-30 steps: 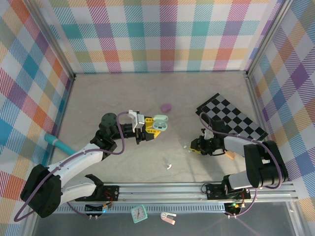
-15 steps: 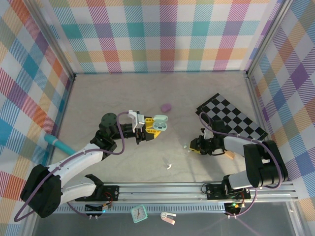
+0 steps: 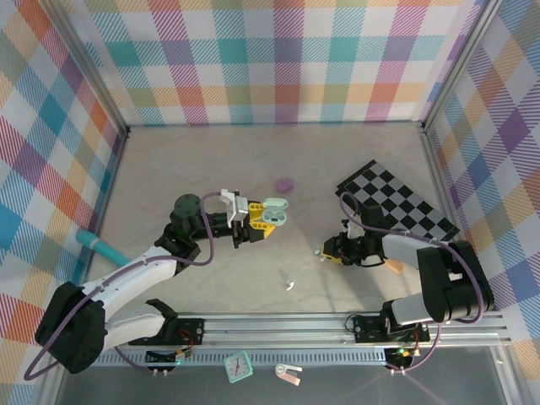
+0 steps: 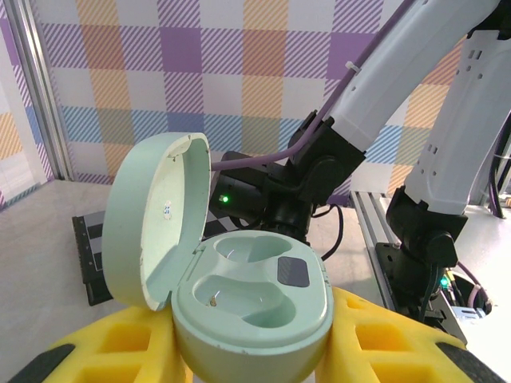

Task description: Insert wireless bluetooth earbuds into charging case

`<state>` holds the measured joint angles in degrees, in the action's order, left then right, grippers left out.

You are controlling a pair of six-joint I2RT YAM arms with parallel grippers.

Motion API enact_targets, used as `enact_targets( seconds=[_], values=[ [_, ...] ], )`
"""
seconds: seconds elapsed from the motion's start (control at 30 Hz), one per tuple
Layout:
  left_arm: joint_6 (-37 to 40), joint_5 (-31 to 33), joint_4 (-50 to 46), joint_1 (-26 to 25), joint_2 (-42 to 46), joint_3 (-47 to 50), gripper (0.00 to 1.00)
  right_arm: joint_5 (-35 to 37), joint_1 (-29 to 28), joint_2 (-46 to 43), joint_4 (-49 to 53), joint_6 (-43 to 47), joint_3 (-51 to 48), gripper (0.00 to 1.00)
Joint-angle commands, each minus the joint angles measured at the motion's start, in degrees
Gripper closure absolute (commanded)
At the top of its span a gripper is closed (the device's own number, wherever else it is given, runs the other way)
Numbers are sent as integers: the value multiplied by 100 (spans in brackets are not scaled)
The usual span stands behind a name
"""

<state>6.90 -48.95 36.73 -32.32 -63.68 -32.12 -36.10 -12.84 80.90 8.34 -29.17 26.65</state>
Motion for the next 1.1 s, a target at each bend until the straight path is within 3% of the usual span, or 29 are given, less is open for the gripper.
enact_targets(
  seconds=[0.0,0.93,1.07],
  values=[
    [84,-152,50,67,94,65,74,-162,-52,90,-129,56,50,67],
    [152,-129,-22,67,172,101,74,-60,-293,570,8,128,324,72],
    [159,-129,-27,67,154,92,74,5,-337,586,81,148,363,76]
  ],
)
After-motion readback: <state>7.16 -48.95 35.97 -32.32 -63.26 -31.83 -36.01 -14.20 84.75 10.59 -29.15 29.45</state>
